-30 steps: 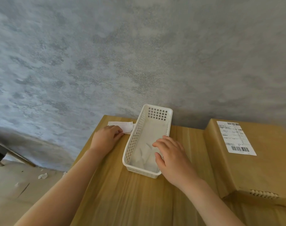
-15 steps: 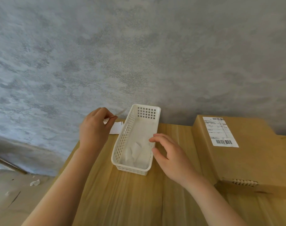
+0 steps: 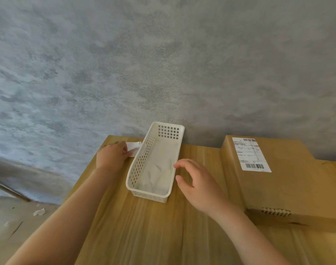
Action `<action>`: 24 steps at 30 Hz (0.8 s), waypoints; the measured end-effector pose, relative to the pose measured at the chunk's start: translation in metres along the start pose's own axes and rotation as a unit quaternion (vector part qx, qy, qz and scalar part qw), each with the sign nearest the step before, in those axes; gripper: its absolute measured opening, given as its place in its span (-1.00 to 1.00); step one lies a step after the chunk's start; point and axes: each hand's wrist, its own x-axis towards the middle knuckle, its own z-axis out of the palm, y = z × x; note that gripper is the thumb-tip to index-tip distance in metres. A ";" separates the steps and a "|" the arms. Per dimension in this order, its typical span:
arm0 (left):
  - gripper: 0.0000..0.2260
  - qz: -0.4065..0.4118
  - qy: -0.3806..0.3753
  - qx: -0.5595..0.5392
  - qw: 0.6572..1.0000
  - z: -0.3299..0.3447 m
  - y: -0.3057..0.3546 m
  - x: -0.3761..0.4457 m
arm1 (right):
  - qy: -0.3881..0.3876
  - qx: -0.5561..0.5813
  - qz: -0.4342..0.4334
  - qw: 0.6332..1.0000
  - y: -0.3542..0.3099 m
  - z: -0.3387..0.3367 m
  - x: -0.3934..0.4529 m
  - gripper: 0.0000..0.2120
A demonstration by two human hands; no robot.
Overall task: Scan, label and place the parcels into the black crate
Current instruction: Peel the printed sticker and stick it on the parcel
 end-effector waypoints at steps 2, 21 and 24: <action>-0.72 0.008 -0.006 -0.013 1.000 0.003 -0.003 -0.006 | -0.001 0.002 0.002 1.000 0.001 0.001 0.000 -0.74; -0.83 0.259 0.260 -0.153 0.918 -0.073 0.080 -0.064 | 0.076 0.205 0.064 0.974 0.010 -0.026 -0.011 -0.89; -0.88 0.332 0.231 -0.179 0.897 -0.062 0.122 -0.090 | 0.077 0.293 0.117 0.946 0.007 -0.044 -0.022 -0.65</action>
